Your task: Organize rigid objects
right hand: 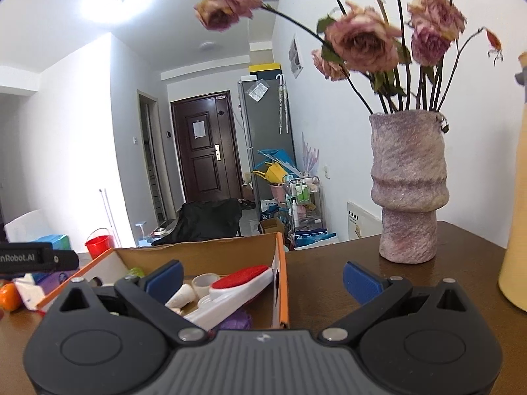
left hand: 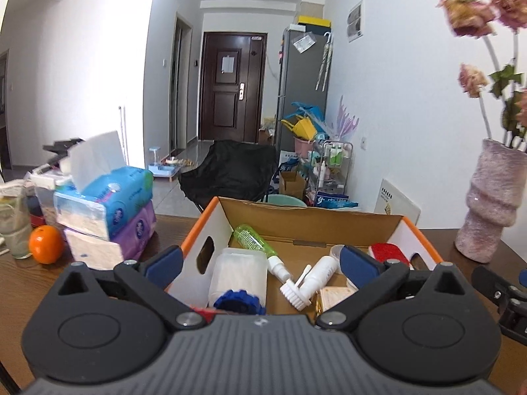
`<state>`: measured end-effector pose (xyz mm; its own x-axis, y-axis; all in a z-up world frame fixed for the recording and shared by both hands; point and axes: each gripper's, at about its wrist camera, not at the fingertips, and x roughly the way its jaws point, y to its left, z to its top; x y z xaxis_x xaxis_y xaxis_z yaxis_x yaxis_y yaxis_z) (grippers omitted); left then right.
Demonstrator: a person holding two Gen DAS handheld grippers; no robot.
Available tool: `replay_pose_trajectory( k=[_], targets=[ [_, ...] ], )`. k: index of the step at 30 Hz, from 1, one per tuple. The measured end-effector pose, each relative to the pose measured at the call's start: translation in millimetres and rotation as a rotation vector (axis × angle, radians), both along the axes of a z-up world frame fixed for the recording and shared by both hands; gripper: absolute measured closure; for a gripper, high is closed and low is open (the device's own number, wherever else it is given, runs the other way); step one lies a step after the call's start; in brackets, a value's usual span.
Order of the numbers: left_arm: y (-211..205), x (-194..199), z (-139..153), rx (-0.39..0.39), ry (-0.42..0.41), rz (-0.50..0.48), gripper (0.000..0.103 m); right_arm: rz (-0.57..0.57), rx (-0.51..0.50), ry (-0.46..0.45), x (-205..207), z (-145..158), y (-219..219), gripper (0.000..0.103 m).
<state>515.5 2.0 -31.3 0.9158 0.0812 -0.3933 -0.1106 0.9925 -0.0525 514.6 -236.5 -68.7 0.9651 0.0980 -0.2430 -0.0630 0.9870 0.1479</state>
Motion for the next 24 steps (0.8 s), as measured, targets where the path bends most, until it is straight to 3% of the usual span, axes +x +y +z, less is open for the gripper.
replay_pose_trajectory(
  k=[7, 14, 18, 24],
  targets=[
    [0.6, -77.8, 23.8, 0.012, -0.032, -0.048, 0.000, 0.025, -0.029, -0.003, -62.4, 22.4, 7.0, 0.000],
    [-1.1, -169.2, 43.3, 0.016, -0.045, -0.073, 0.000, 0.038, -0.046, -0.022, -156.0, 48.1, 11.3, 0.000],
    [0.3, -223.6, 42.3, 0.019, -0.038, -0.087, 0.000, 0.062, -0.029, -0.004, -214.1, 52.5, 7.9, 0.000],
    [-1.0, -291.7, 29.9, 0.018, 0.036, -0.101, 0.000, 0.078, -0.025, 0.081, -280.3, 47.2, -0.5, 0.000]
  ],
)
